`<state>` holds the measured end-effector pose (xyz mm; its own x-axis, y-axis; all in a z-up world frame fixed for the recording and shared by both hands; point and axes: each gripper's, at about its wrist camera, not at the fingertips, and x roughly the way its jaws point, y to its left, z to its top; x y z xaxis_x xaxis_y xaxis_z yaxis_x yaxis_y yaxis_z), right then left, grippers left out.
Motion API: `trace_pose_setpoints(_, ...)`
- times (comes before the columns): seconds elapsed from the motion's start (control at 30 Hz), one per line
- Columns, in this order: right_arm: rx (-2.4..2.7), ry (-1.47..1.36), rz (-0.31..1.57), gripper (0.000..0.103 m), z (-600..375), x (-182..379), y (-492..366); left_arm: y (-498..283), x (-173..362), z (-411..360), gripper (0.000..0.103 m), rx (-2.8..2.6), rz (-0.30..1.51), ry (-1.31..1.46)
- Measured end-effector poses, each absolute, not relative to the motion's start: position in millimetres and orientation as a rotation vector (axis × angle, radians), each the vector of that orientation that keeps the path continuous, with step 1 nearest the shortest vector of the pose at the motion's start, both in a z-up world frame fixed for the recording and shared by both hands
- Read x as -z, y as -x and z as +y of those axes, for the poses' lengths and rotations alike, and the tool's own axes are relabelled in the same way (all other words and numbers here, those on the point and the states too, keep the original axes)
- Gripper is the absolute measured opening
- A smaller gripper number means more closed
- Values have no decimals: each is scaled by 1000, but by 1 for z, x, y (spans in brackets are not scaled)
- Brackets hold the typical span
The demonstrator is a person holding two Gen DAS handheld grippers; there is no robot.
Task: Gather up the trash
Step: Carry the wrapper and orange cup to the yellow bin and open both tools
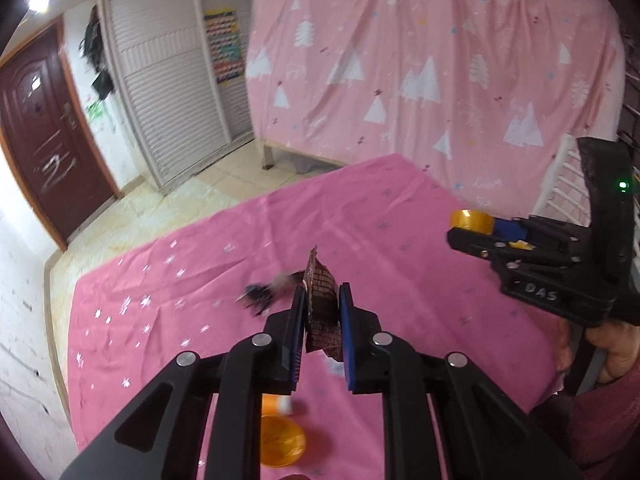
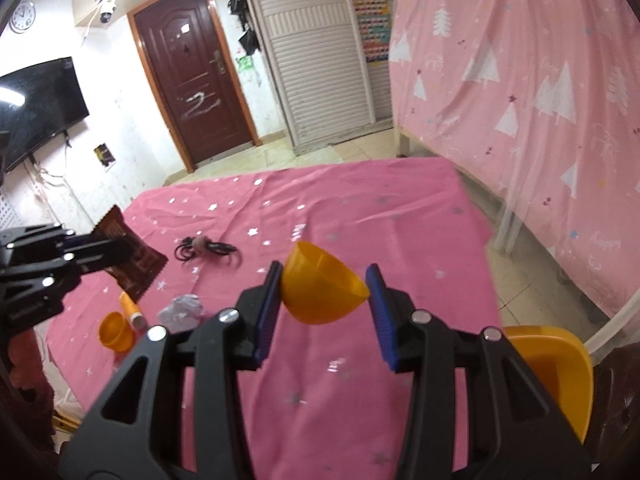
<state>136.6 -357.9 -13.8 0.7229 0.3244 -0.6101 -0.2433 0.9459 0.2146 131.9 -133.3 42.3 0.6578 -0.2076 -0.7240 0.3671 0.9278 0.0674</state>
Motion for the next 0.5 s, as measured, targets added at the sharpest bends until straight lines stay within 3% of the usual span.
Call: trace_pose_setpoints(0.5,-127,-149,668,40,-454,25,-109,-120,-49,-255,10,526,765,-294)
